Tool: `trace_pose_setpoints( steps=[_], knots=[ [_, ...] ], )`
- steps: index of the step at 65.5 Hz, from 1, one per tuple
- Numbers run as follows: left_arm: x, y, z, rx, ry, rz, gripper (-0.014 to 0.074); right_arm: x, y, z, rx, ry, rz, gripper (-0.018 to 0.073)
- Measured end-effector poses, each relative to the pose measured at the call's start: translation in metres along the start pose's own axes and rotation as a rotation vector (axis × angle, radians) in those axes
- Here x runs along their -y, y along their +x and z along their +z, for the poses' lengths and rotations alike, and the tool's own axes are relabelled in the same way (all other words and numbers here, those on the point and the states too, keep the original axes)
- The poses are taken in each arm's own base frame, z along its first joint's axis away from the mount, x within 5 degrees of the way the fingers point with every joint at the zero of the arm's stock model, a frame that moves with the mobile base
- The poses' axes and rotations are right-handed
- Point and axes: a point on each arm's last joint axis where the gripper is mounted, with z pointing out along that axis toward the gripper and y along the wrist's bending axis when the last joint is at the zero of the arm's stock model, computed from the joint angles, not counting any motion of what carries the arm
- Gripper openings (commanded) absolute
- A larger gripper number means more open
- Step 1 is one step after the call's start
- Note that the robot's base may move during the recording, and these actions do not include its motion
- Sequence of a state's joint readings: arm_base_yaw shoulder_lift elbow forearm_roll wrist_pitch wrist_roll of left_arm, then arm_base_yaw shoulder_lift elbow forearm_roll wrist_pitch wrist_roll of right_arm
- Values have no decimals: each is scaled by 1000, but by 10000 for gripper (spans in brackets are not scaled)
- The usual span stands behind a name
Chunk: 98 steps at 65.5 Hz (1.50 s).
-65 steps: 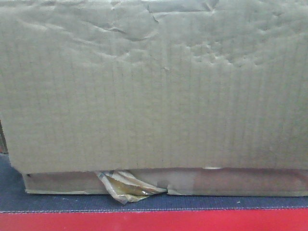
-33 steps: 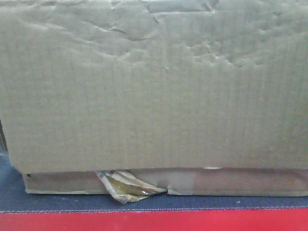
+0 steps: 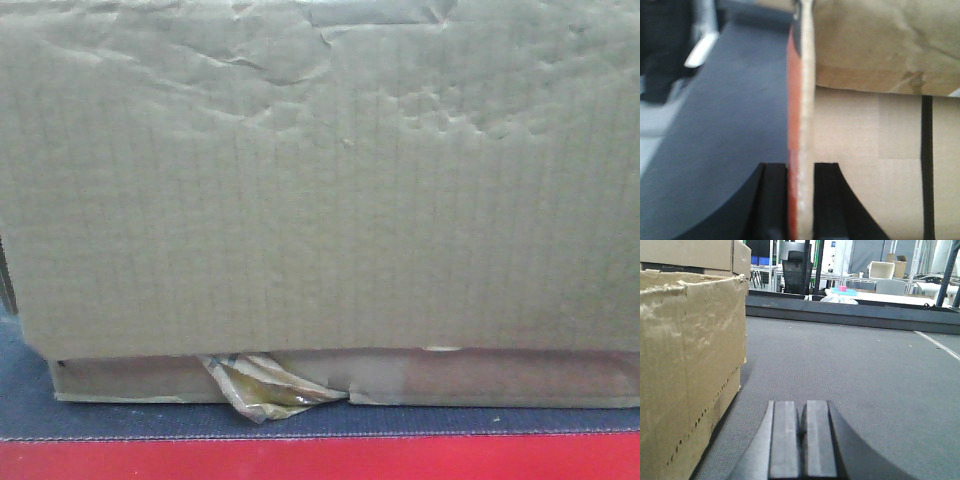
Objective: Stack two boxes on right shelf middle
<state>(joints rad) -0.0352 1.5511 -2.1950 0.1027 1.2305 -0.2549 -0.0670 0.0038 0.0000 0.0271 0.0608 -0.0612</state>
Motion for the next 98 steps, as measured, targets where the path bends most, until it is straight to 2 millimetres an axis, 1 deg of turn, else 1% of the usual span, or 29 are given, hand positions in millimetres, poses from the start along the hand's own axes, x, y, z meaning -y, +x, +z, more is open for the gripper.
trace_pose_setpoints(
  steps=[7, 9, 11, 15, 19, 20, 25, 32, 34, 39, 45, 55, 63, 76, 87, 89, 92, 98],
  knots=[
    [39, 8, -9, -1, 88, 25, -111, 0, 0, 0, 0, 0, 0, -161],
    [50, 12, -8, -12, 106, 38, -111, 0, 0, 0, 0, 0, 0, -161],
    [66, 19, -7, -30, 135, 61, -111, 0, 0, 0, 0, 0, 0, -161],
    [87, 30, -3, -55, 156, 83, -111, 0, 0, 0, 0, 0, 0, -161],
    [105, 44, 7, -96, 150, 91, -111, 0, 0, 0, 0, 0, 0, -161],
    [108, 46, 8, -99, 149, 97, -111, 0, 0, 0, 0, 0, 0, -161],
    [124, 63, 24, -154, 124, 104, -111, 0, 0, 0, 0, 0, 0, -161],
    [144, 95, 46, -253, 98, 131, -111, 0, 0, 0, 0, 0, 0, -161],
    [147, 101, 50, -272, 92, 137, -111, 0, 0, 0, 0, 0, 0, -161],
    [154, 123, 63, -349, 81, 154, -111, 0, 0, 0, 0, 0, 0, -161],
    [156, 142, 75, -424, 64, 160, -111, 0, 0, 0, 0, 0, 0, -161],
    [156, 169, 93, -516, 24, 188, -111, 0, 0, 0, 0, 0, 0, -161],
    [160, 186, 105, -568, 23, 194, -111, 0, 0, 0, 0, 0, 0, -161],
    [167, 194, 117, -577, 51, 182, -111, 0, 0, 0, 0, 0, 0, -161],
    [168, 197, 120, -582, 48, 185, -103, 0, 0, 0, 0, 0, 0, -161],
    [168, 197, 121, -583, 47, 186, -85, 0, 0, 0, 0, 0, 0, -161],
    [168, 197, 121, -581, 48, 184, -33, 0, 0, 0, 0, 0, 0, -161],
    [168, 197, 121, -581, 48, 184, 97, 0, 0, 0, 0, 0, 0, -161]
  ],
)
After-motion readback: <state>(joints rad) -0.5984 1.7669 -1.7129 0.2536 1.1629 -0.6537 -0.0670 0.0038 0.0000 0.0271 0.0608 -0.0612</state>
